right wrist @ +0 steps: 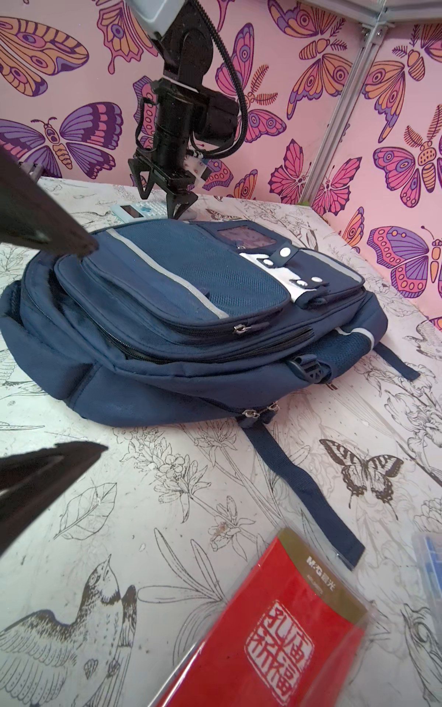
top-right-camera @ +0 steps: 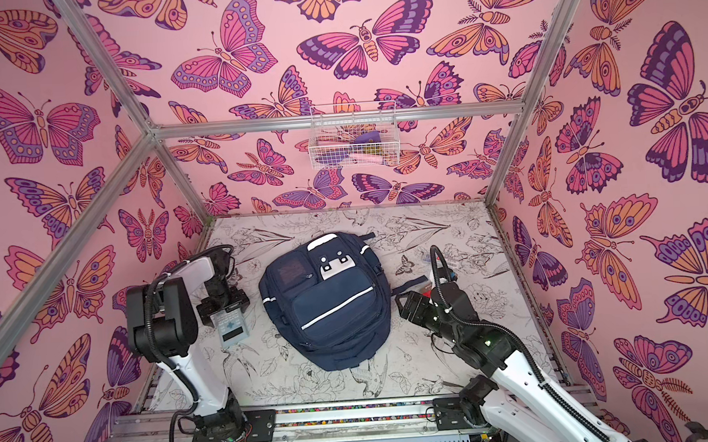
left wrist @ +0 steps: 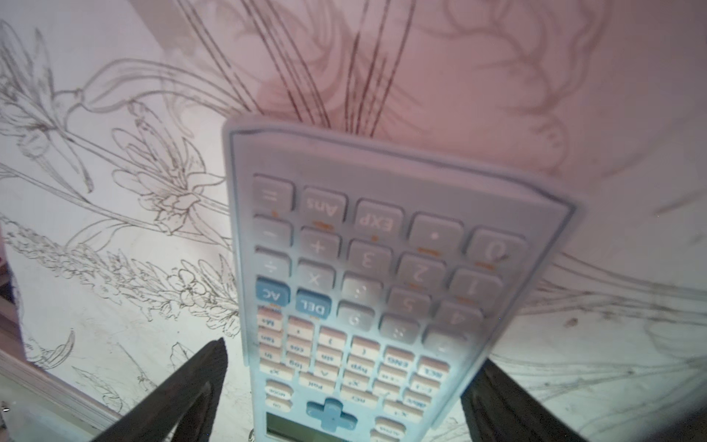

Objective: Pack the student bag
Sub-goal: 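Grasp the light blue calculator with the left gripper and lift it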

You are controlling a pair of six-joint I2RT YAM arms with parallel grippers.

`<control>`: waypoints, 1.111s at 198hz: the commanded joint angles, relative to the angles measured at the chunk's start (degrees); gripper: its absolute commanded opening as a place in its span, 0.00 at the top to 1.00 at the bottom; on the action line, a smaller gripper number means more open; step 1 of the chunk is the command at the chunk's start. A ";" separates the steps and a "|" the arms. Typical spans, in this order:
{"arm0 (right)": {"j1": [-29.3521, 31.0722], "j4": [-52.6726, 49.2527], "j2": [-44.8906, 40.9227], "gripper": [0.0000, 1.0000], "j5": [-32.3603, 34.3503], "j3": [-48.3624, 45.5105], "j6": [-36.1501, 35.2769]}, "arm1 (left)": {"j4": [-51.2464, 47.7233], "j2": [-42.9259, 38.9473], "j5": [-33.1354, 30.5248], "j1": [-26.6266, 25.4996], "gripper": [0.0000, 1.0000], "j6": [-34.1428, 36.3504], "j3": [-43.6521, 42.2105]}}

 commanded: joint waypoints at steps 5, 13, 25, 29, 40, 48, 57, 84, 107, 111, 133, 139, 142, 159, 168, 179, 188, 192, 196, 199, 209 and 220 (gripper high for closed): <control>-0.31 -3.05 -0.75 0.22 0.92 3.79 -1.46 | 3.05 3.38 2.73 0.61 0.08 0.72 -3.04; -0.39 -3.43 -1.02 0.23 1.04 4.34 -1.49 | 3.10 3.43 2.89 0.68 0.09 1.05 -3.01; -0.68 -4.14 -1.44 0.23 1.41 5.13 -1.43 | 3.49 3.53 3.73 0.71 0.11 1.60 -2.96; -0.77 -4.43 -1.51 0.23 1.44 5.43 -1.36 | 3.69 3.59 4.49 0.79 0.12 1.78 -2.97; -1.30 -5.36 -1.58 0.24 1.43 6.34 -1.32 | 4.31 3.86 6.67 0.81 0.16 2.01 -3.12; -1.79 -6.06 -1.47 0.24 1.24 7.15 -1.40 | 4.75 4.03 8.05 0.83 0.19 2.13 -3.20; -2.49 -6.83 -1.09 0.24 0.83 8.01 -1.44 | 5.08 4.27 8.84 0.86 0.23 2.23 -3.26; -3.98 -7.54 0.57 0.25 -0.76 10.05 -0.39 | 5.05 4.74 9.76 0.90 0.31 2.35 -2.52; -3.94 -6.53 1.13 0.27 -1.18 10.51 0.71 | 5.19 3.26 11.06 0.82 0.38 1.75 -2.46; -3.98 -6.29 1.17 0.28 -1.42 10.64 0.63 | 5.34 2.72 11.15 0.81 0.39 1.66 -2.57; -3.73 -6.85 1.71 0.29 -2.17 11.63 -0.14 | 6.35 0.32 11.13 0.68 0.37 1.31 -3.44; -3.57 -7.46 1.85 0.29 -2.10 12.02 -0.54 | 6.40 0.34 10.96 0.72 0.34 1.20 -3.50; -3.55 -7.80 1.93 0.28 -2.05 12.36 -0.72 | 6.29 0.51 10.90 0.76 0.32 1.12 -3.41; -3.44 -9.35 2.18 0.27 -1.69 13.30 -1.74 | 6.08 0.62 10.51 0.77 0.06 0.52 -3.13; -3.46 -10.02 2.00 0.26 -1.75 13.46 -2.07 | 6.04 0.19 9.82 0.90 0.00 0.24 -3.29; -3.46 -10.74 1.91 0.25 -1.44 13.66 -2.44 | 6.16 -0.56 9.05 1.05 0.00 0.36 -3.58; -3.46 -11.11 1.87 0.25 -1.22 13.64 -2.70 | 6.12 -0.85 8.34 1.22 0.00 0.40 -3.72; -3.46 -11.29 1.87 0.25 -1.13 13.60 -2.79 | 6.14 -0.96 8.13 1.30 0.00 0.32 -3.80; -3.46 -11.50 1.87 0.24 -1.09 13.63 -2.88 | 6.13 -1.14 7.95 1.49 0.00 0.23 -3.88; -3.50 -11.49 1.87 0.24 -1.13 13.51 -2.89 | 6.16 -1.29 7.90 1.61 0.00 0.15 -3.97; -3.46 -11.28 1.74 0.24 -1.11 13.10 -2.90 | 6.28 -1.55 7.82 1.78 0.00 -0.04 -4.21; -3.50 -10.85 1.29 0.24 -1.30 12.51 -2.81 | 6.34 -1.18 7.83 2.00 0.00 -0.04 -4.31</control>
